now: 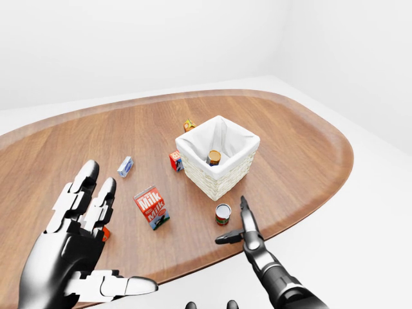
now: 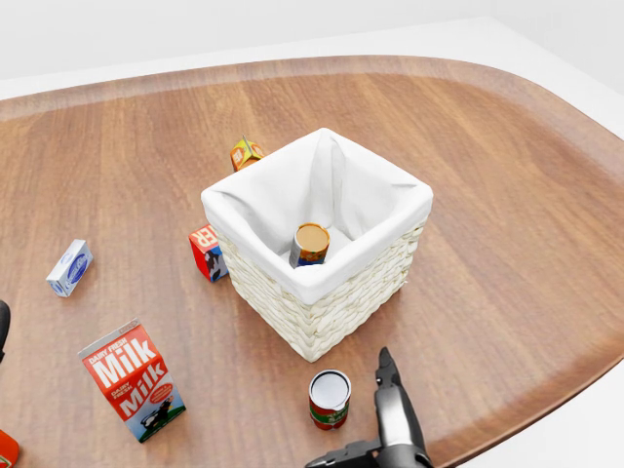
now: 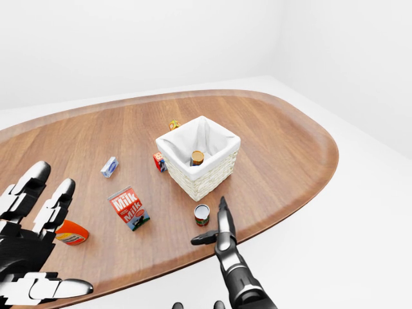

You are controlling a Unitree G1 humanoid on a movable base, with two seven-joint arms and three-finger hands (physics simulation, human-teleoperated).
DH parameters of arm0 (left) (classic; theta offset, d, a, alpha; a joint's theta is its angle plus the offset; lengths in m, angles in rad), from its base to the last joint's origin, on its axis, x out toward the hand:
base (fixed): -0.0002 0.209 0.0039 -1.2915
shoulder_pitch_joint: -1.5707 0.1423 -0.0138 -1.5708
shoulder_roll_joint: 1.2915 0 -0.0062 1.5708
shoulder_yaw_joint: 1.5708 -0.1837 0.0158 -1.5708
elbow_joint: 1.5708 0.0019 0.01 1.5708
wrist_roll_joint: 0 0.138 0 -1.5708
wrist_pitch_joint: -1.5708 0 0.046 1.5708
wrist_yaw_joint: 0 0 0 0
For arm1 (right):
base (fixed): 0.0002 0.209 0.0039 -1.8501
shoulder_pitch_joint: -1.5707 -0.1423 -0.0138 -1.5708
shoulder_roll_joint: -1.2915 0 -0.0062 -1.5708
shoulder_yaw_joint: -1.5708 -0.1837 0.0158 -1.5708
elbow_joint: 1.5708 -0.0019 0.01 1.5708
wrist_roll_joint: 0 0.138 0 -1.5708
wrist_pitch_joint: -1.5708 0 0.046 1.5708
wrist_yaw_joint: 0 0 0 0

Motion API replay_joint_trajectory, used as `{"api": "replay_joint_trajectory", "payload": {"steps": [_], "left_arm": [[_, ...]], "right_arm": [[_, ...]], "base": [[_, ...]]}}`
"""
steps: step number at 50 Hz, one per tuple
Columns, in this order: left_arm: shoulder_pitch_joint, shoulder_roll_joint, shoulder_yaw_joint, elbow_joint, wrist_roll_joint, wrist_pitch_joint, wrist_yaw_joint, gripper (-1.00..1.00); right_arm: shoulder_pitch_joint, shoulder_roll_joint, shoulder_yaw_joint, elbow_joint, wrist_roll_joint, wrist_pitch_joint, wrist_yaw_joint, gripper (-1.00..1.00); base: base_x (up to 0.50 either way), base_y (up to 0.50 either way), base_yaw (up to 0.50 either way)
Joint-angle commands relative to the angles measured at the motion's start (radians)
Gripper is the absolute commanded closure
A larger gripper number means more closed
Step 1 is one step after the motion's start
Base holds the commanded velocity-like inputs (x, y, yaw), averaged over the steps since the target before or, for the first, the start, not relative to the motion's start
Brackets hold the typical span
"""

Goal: Pick up the alphabet soup and the tomato sauce, and put them in the basket.

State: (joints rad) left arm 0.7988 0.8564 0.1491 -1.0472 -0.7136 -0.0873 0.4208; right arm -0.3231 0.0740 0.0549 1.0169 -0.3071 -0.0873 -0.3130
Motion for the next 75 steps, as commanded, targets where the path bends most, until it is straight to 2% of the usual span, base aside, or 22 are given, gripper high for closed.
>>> {"api": "replay_joint_trajectory", "payload": {"steps": [1,75], "left_arm": [[0.002,0.003,-0.008,0.000,0.011,0.000,0.004,-1.00],[0.013,0.006,-0.031,0.000,0.047,0.000,0.014,-1.00]], "right_arm": [[-0.017,0.007,-0.002,0.037,0.010,0.000,0.011,-1.00],[-0.101,0.022,-0.003,0.114,-0.014,0.000,0.019,-1.00]], "base": [[0.00,0.00,0.00],[0.00,0.00,0.00]]}}
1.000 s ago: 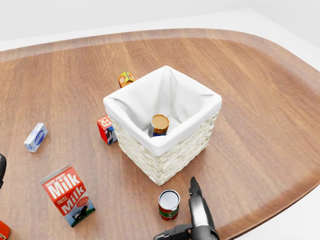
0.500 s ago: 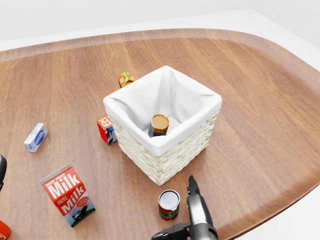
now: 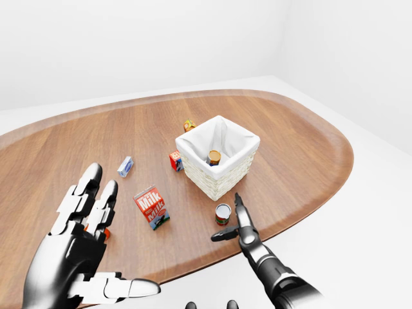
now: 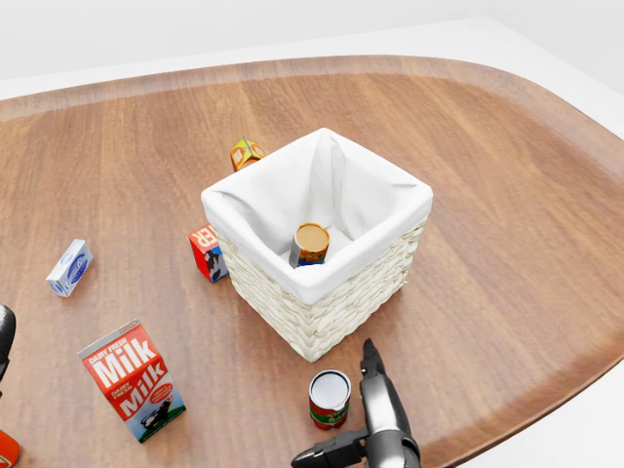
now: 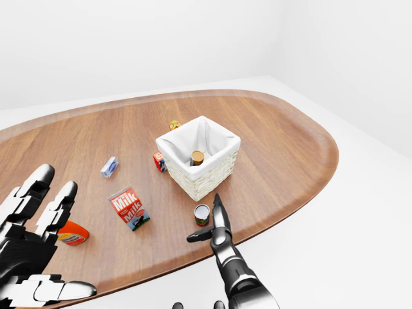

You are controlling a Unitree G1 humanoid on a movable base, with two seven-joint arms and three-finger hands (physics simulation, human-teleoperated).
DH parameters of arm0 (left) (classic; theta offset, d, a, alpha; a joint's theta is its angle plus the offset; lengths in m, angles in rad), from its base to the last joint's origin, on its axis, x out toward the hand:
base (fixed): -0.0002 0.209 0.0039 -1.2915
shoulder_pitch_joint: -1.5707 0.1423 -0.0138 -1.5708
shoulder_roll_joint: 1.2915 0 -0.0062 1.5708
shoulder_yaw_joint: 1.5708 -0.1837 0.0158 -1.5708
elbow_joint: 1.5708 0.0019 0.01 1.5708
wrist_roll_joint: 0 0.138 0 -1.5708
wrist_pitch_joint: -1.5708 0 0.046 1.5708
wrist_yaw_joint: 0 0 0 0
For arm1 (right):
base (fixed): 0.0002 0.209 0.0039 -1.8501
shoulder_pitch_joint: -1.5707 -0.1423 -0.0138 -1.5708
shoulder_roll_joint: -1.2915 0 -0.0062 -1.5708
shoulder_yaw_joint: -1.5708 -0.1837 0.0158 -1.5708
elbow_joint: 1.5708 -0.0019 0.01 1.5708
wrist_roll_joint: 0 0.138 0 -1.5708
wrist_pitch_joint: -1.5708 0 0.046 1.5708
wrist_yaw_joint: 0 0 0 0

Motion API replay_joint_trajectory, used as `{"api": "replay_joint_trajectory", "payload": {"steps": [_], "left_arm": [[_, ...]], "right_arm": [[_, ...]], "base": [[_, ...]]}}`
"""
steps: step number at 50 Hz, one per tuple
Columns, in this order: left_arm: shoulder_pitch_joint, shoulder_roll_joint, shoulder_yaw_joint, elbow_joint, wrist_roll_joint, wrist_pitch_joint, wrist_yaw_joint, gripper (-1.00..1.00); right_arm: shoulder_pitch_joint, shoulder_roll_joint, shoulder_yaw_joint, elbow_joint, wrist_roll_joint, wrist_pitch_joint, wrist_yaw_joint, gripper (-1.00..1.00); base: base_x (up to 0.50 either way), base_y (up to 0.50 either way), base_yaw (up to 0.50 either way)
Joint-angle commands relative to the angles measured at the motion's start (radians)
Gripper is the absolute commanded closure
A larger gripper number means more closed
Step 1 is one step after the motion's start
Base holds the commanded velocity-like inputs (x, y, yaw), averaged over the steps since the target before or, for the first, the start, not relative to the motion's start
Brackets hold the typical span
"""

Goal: Pick up the alphabet soup and the tomato sauce, and put them in the basket.

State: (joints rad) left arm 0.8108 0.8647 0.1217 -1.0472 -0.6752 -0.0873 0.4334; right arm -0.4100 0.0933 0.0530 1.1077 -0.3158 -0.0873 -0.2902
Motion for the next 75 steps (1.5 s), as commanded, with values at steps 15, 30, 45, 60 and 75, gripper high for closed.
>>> {"api": "replay_joint_trajectory", "payload": {"steps": [15,30,45,60,75], "left_arm": [[0.007,0.003,-0.016,0.000,0.027,0.000,0.008,-1.00],[0.008,0.011,-0.041,0.000,0.061,0.000,0.025,-1.00],[0.007,0.014,-0.036,0.000,0.058,0.000,0.027,-1.00],[0.034,0.029,-0.037,0.000,0.071,0.000,0.026,-1.00],[0.044,0.033,-0.021,0.000,0.053,0.000,0.020,-1.00]], "right_arm": [[-0.031,0.008,-0.013,0.066,0.018,0.000,0.023,-1.00],[-0.027,0.030,-0.025,0.050,0.140,0.000,0.186,-1.00],[-0.053,0.035,-0.039,0.095,0.170,0.000,0.234,-1.00],[-0.060,0.023,-0.051,0.125,0.169,0.000,0.234,1.00],[-0.020,0.022,-0.007,-0.001,0.075,0.000,0.168,1.00]], "base": [[0.00,0.00,0.00],[0.00,0.00,0.00],[0.00,0.00,0.00],[0.00,0.00,0.00],[0.00,0.00,0.00]]}}
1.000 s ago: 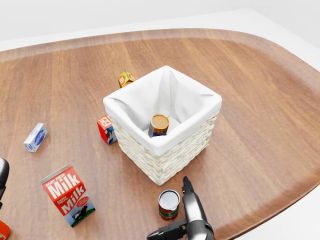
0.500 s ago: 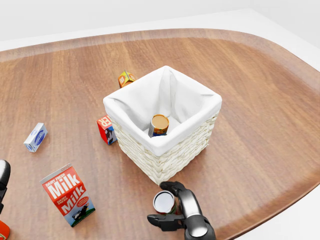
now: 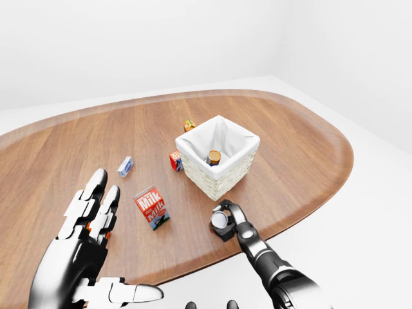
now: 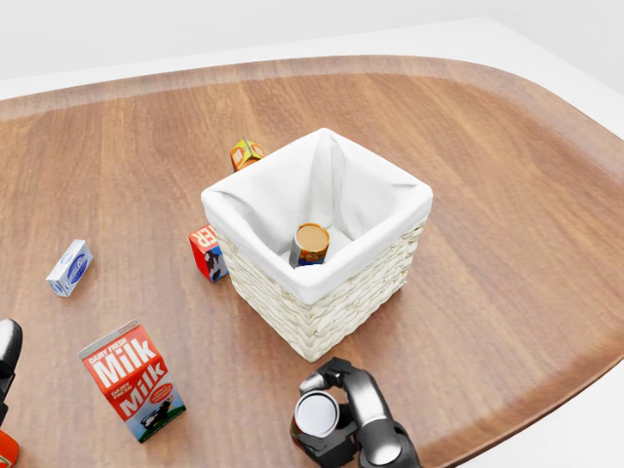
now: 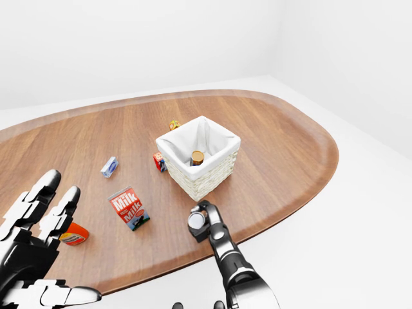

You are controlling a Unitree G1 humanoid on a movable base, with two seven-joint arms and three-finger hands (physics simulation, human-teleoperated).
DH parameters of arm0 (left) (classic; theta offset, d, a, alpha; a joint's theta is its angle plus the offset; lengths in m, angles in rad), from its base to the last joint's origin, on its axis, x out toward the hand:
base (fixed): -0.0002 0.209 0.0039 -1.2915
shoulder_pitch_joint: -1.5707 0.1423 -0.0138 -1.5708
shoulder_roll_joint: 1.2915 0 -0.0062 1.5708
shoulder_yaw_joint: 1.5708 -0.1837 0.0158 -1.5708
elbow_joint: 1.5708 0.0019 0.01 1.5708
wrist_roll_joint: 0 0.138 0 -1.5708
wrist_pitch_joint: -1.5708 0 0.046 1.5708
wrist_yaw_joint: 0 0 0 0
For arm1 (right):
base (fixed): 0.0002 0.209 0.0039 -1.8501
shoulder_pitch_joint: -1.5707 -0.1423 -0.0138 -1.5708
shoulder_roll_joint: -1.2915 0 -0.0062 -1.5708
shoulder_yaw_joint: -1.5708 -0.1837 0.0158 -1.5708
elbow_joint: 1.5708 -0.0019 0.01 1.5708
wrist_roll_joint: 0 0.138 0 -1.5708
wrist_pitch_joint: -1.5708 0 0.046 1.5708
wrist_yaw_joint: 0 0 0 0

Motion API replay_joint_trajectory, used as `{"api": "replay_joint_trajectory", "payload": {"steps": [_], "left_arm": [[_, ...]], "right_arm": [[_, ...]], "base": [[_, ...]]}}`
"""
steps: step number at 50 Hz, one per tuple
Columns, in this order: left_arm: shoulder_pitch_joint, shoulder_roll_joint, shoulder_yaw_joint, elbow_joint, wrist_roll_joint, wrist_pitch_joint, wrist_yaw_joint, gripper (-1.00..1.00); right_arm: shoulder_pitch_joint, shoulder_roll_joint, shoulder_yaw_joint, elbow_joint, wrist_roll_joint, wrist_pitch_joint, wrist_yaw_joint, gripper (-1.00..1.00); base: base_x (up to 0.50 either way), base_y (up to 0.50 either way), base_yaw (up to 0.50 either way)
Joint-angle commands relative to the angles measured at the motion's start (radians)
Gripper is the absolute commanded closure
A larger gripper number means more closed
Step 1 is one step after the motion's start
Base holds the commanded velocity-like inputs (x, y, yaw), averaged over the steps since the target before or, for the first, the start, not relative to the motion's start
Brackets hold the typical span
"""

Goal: Pick up the alphabet soup and the tomato sauce, and put them in the basket.

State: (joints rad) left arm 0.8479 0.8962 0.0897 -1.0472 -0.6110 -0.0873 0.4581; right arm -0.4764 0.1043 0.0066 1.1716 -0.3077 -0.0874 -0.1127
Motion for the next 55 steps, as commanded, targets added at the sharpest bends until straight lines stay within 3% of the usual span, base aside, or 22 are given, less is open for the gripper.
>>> {"api": "replay_joint_trajectory", "payload": {"steps": [1,10,28,41,44,45,48,55], "left_arm": [[0.007,0.001,0.010,0.000,-0.011,0.000,-0.005,-1.00],[-0.017,-0.005,0.005,0.000,-0.012,0.000,-0.003,-1.00],[-0.016,-0.008,0.004,0.000,-0.011,0.000,-0.005,-1.00],[-0.025,-0.010,-0.002,0.000,-0.006,0.000,-0.001,-1.00],[-0.017,-0.008,0.005,0.000,-0.012,0.000,-0.003,-1.00],[-0.022,-0.009,0.004,0.000,-0.014,0.000,-0.002,-1.00],[-0.021,-0.011,0.000,0.000,-0.008,0.000,-0.003,-1.00],[-0.009,-0.005,0.006,0.000,-0.008,0.000,0.000,-1.00]], "right_arm": [[0.059,0.014,0.048,-0.097,0.065,0.000,0.002,1.00],[0.325,0.042,0.170,-0.790,0.077,0.000,0.118,1.00],[0.523,-0.020,0.320,-1.330,0.037,0.000,0.131,1.00],[0.563,-0.072,0.434,-1.817,0.027,0.000,0.159,1.00],[0.544,-0.076,0.444,-1.879,0.021,0.047,0.166,1.00],[0.531,-0.070,0.450,-1.923,0.018,0.089,0.179,1.00],[0.495,-0.062,0.454,-1.990,-0.005,0.165,0.201,1.00],[0.246,0.020,0.355,-2.107,-0.087,0.175,0.336,1.00]], "base": [[0.00,0.00,0.00],[0.00,0.00,0.00],[0.00,0.00,0.00],[0.00,0.00,0.00],[0.00,0.00,0.00],[0.00,0.00,0.00],[0.00,0.00,0.00],[0.00,0.00,0.00]]}}
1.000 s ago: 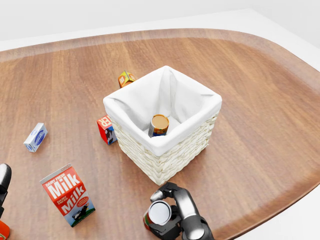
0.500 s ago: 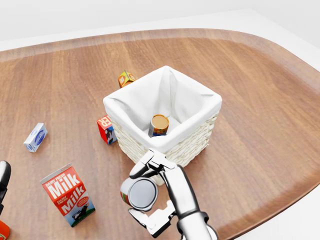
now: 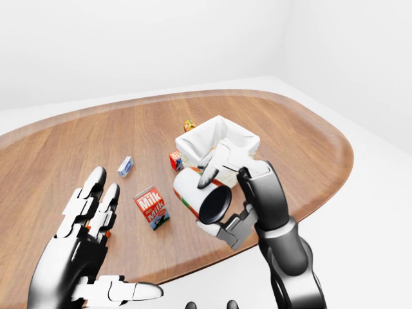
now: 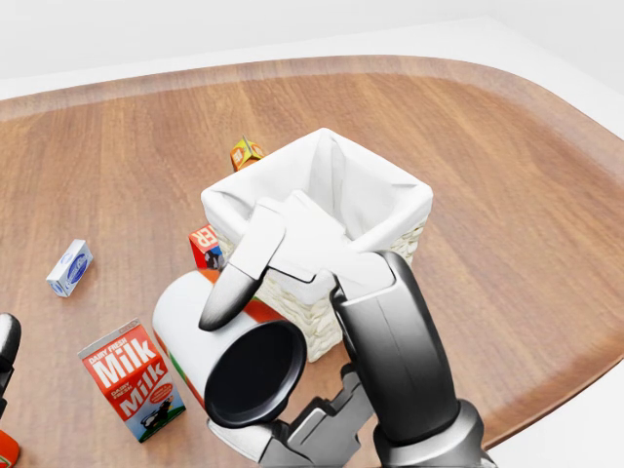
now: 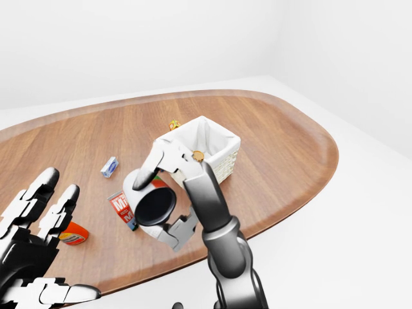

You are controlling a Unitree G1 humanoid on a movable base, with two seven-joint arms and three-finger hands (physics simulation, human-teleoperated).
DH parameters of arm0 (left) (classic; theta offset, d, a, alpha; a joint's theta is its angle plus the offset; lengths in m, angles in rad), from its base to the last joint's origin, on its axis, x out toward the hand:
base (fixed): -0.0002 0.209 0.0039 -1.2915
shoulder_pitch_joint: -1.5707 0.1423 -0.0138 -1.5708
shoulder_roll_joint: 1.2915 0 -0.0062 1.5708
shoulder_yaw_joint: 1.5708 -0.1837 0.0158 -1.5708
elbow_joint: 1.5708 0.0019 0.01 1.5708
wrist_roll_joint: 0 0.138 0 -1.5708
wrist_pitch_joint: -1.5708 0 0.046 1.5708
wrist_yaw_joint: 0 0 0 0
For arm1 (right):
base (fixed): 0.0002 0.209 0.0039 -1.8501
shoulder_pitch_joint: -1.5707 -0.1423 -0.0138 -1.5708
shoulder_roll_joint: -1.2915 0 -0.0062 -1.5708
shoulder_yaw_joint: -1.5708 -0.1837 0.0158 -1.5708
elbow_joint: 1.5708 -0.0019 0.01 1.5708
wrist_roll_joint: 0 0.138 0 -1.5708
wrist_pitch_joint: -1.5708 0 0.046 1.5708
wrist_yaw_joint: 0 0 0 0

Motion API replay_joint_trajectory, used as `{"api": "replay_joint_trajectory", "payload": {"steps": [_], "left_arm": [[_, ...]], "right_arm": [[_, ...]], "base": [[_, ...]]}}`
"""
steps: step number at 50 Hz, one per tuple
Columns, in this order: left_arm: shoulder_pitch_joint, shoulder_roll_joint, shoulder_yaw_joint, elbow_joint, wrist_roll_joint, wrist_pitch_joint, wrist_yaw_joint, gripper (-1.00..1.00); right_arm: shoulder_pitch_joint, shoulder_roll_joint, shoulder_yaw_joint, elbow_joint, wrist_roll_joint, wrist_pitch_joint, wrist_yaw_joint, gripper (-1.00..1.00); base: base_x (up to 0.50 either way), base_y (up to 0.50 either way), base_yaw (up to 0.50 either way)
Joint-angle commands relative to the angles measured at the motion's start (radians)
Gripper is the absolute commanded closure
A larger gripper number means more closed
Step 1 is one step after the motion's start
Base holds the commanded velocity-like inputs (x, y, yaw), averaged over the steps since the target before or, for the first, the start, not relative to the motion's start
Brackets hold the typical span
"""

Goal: Pick up the alphabet soup and the tomato sauce, and put them in the basket.

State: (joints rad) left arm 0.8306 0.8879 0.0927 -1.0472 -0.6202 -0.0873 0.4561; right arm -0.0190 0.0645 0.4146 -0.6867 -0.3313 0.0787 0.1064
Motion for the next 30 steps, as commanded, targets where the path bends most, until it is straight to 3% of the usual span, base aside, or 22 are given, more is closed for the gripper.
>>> {"api": "replay_joint_trajectory", "payload": {"steps": [1,7,14,23,30], "left_arm": [[0.009,0.004,0.003,0.000,0.001,0.000,0.001,-1.00],[0.014,0.004,0.004,0.000,0.003,0.000,0.003,-1.00],[0.019,0.008,-0.006,0.000,0.017,0.000,0.007,-1.00],[0.022,0.009,-0.024,0.000,0.041,0.000,0.014,-1.00],[0.017,0.013,-0.007,0.000,0.015,0.000,0.013,-1.00]], "right_arm": [[-0.243,0.069,-0.073,-0.250,-0.067,0.009,0.132,1.00],[-0.532,0.061,-0.244,-0.182,-0.074,0.009,0.216,1.00],[-0.801,-0.067,-0.398,0.012,0.028,0.009,0.198,1.00],[-0.920,-0.199,-0.458,0.321,0.121,0.009,0.129,1.00],[-0.954,-0.224,-0.470,0.581,0.155,0.009,0.087,1.00]], "base": [[0.00,0.00,0.00],[0.00,0.00,0.00],[0.00,0.00,0.00],[0.00,0.00,0.00],[0.00,0.00,0.00]]}}
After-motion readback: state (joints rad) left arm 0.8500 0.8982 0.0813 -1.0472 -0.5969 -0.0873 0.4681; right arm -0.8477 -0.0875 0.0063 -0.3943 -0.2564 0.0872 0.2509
